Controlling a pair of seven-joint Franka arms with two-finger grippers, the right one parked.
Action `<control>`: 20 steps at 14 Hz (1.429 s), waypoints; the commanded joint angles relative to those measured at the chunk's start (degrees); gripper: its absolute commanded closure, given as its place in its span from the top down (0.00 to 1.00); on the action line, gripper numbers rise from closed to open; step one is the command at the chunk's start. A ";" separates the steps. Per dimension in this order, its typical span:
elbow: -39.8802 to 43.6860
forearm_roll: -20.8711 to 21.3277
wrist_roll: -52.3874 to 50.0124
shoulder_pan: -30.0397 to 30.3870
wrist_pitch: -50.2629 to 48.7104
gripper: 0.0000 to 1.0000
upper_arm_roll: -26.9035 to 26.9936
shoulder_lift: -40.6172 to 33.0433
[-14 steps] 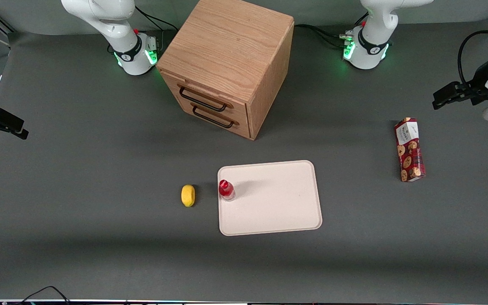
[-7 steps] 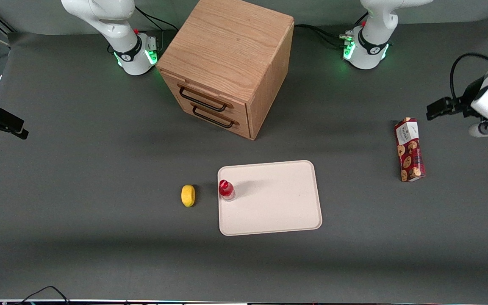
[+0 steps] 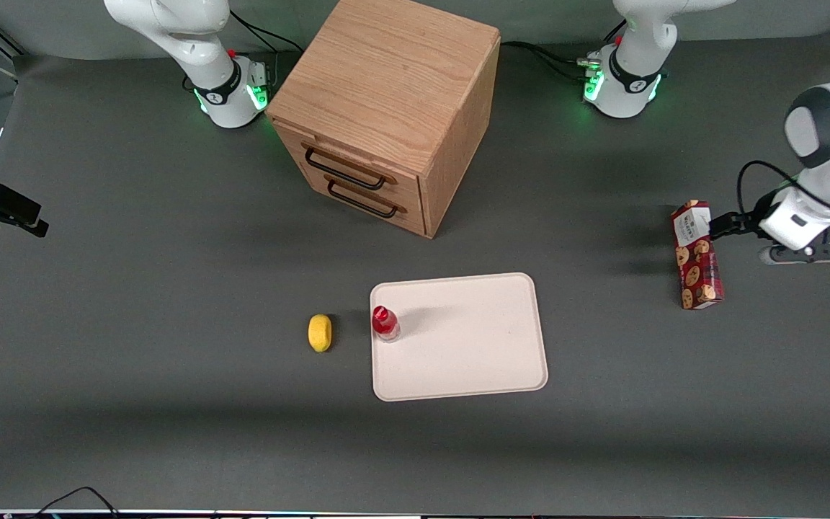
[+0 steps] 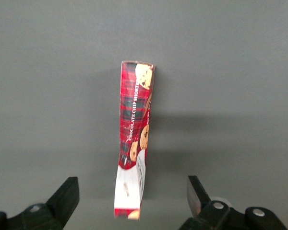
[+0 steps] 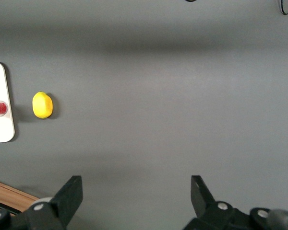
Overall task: Place red cookie box on tray
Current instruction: 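Close the left gripper on the box's end and lift it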
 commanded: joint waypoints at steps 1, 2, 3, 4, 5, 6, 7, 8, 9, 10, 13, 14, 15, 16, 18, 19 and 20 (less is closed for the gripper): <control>-6.33 0.25 0.50 -0.32 12.05 1.00 0.42 2.47; -7.57 0.25 0.59 -0.32 16.03 1.00 0.42 4.49; -8.02 0.25 1.20 -0.41 18.76 1.00 0.85 6.51; -8.02 0.16 3.21 -0.50 20.97 1.00 2.07 8.18; -8.02 0.07 3.92 -0.50 22.90 1.00 2.43 9.59; -8.02 -0.19 3.93 -0.50 23.36 0.94 2.44 10.30; -8.02 -0.28 3.93 -0.59 23.27 0.72 2.44 10.40; -8.02 -0.37 3.93 -0.59 23.19 0.44 2.44 10.49; -8.02 -0.45 3.93 -0.59 23.01 0.14 2.44 10.66; -7.93 -0.63 3.76 -0.67 22.84 0.00 2.44 10.66; -7.50 -1.07 3.49 -0.76 22.57 0.00 2.35 10.49; -7.06 -1.07 3.49 -0.85 21.53 0.00 2.35 10.05; -5.31 -1.07 3.49 -0.85 18.47 0.00 2.35 9.52; -2.77 -1.07 3.58 -0.94 13.57 0.00 2.18 8.48; 3.37 -1.59 3.49 -1.38 3.29 0.00 1.39 6.19; 7.93 -2.55 3.23 -1.81 -2.16 0.00 0.17 6.01; 12.76 -3.61 2.01 -1.91 -7.43 0.00 -1.06 6.18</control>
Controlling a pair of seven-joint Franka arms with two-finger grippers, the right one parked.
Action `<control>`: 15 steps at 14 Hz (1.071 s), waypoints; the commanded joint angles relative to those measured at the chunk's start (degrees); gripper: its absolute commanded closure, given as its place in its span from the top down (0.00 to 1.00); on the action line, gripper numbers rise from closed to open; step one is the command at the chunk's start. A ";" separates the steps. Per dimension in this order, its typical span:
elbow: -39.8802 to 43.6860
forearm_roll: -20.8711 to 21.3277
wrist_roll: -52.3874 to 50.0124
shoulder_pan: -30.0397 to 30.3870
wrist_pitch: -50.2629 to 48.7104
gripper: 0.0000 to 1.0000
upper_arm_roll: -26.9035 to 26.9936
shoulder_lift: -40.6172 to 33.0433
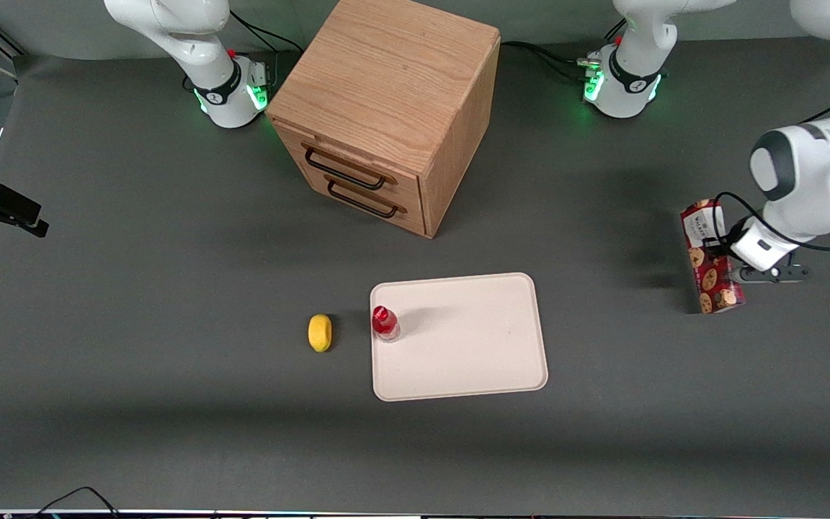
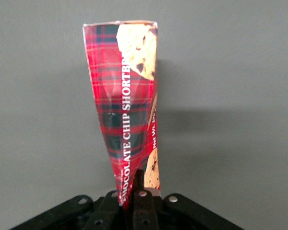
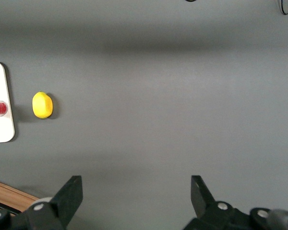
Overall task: Place red cookie box on tray
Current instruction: 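Carry the held box over to the white tray's edge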
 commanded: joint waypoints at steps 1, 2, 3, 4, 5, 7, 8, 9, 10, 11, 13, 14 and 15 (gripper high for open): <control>12.59 -2.70 -3.38 -1.50 -14.97 0.00 -3.44 -1.37; 17.16 -2.71 -7.32 -1.93 -18.85 0.00 -5.55 -1.02; 21.56 -2.71 -11.63 -2.55 -22.11 0.00 -7.48 -0.58; 25.60 -2.54 -15.32 -2.81 -24.49 0.00 -9.76 0.90; 29.65 -2.45 -19.10 -2.90 -25.91 0.00 -12.22 2.83; 37.64 -1.57 -25.79 -4.48 -27.58 0.00 -16.36 8.36; 41.25 -0.70 -29.65 -5.97 -27.50 0.00 -17.94 11.52; 43.73 1.05 -33.86 -7.55 -26.98 0.00 -19.44 14.77; 46.45 4.12 -37.56 -9.56 -26.63 0.00 -21.02 18.72; 50.39 6.76 -39.51 -11.24 -26.54 0.00 -21.91 23.20; 55.07 7.57 -42.07 -13.79 -23.92 0.00 -21.92 30.24; 55.00 7.66 -43.21 -14.59 -19.72 0.00 -21.92 32.19; 54.83 7.75 -43.31 -14.94 -16.46 0.00 -21.92 34.38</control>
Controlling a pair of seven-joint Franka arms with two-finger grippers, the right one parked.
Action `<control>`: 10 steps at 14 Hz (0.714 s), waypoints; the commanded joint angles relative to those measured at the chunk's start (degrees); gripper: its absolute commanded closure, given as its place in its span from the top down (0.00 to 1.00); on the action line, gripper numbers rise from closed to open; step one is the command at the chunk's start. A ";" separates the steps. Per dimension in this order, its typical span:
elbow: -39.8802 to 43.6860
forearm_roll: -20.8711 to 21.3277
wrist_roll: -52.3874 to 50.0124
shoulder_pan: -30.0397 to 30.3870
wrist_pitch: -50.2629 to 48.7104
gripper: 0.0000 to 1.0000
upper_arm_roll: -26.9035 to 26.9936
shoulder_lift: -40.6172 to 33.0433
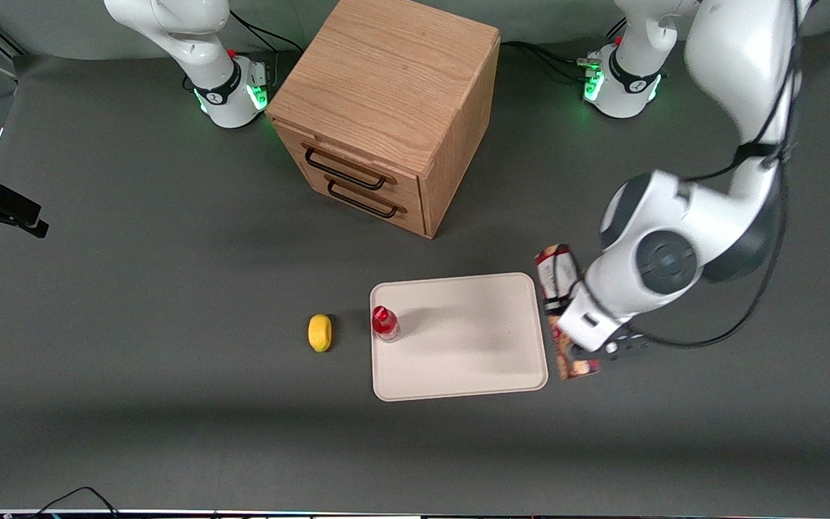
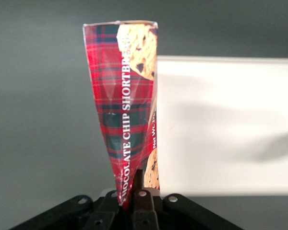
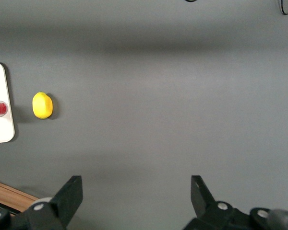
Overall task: Place red cookie box on tray
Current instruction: 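Carry the held box over to the white tray's edge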
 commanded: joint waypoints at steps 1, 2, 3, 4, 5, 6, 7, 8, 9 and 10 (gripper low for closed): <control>5.05 2.03 -1.89 -1.80 4.91 0.00 0.25 7.42; 5.05 3.61 -2.23 -2.33 6.24 0.00 0.34 8.74; 4.88 4.32 -4.15 -2.77 6.86 0.00 0.34 9.63; 4.79 5.63 -5.48 -3.21 6.95 0.00 0.34 10.42; 4.44 7.30 -6.88 -3.82 6.95 0.00 0.34 11.03; 4.00 8.54 -8.81 -4.35 6.95 0.00 0.34 11.22; 3.56 9.50 -9.79 -4.70 7.04 0.00 0.34 11.22; 3.39 9.69 -10.06 -4.71 6.96 0.00 0.25 11.13; 3.04 9.69 -10.15 -5.14 6.95 0.00 0.25 11.04; 2.77 9.69 -10.15 -5.32 7.04 0.00 0.25 11.04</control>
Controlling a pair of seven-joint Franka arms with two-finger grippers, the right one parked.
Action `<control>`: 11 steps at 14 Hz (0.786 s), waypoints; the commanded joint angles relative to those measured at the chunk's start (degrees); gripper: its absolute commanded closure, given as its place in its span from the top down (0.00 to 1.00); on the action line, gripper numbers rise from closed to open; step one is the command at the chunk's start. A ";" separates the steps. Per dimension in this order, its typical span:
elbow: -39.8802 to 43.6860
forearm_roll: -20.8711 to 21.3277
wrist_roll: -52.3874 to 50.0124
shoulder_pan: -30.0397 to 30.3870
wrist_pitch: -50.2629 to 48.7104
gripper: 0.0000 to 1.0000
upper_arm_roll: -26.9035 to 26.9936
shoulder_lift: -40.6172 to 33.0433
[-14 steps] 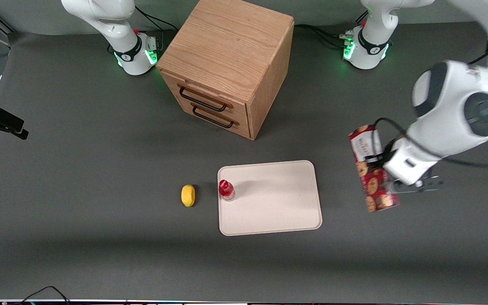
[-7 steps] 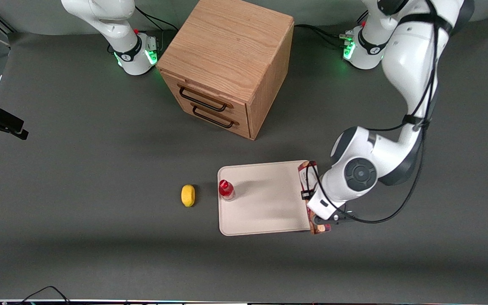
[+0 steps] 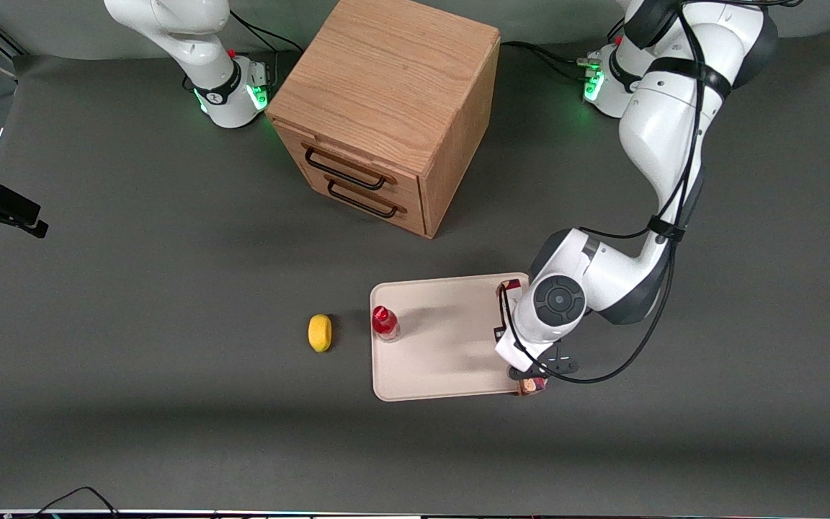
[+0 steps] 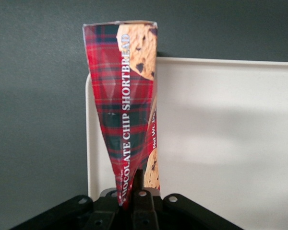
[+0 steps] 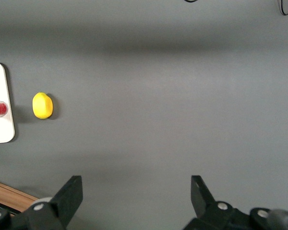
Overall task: Place red cookie box on tray
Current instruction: 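Lower the box onto the tray and open the left gripper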
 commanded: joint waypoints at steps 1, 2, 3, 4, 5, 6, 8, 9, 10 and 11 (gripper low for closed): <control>0.17 1.24 -1.60 -0.88 -0.99 0.00 0.28 -0.47; 0.00 1.24 -1.60 -0.88 -0.99 0.30 0.28 -0.56; -0.09 1.24 -1.60 -0.79 -0.99 0.99 0.28 -0.73; 0.00 0.80 -1.68 -0.45 -0.99 1.00 0.28 -0.99; -0.09 0.54 -1.51 0.43 -0.99 1.00 0.19 -1.87; -0.18 0.27 -1.34 1.39 -1.07 1.00 0.19 -3.18; -1.14 -0.60 -1.16 3.06 -1.69 1.00 0.19 -7.04; -2.10 -2.00 -0.81 4.12 -2.12 1.00 0.19 -9.76; -3.33 -3.06 -0.63 5.61 -2.56 1.00 0.19 -12.66; -4.65 -3.51 0.68 6.93 -3.00 1.00 0.10 -15.82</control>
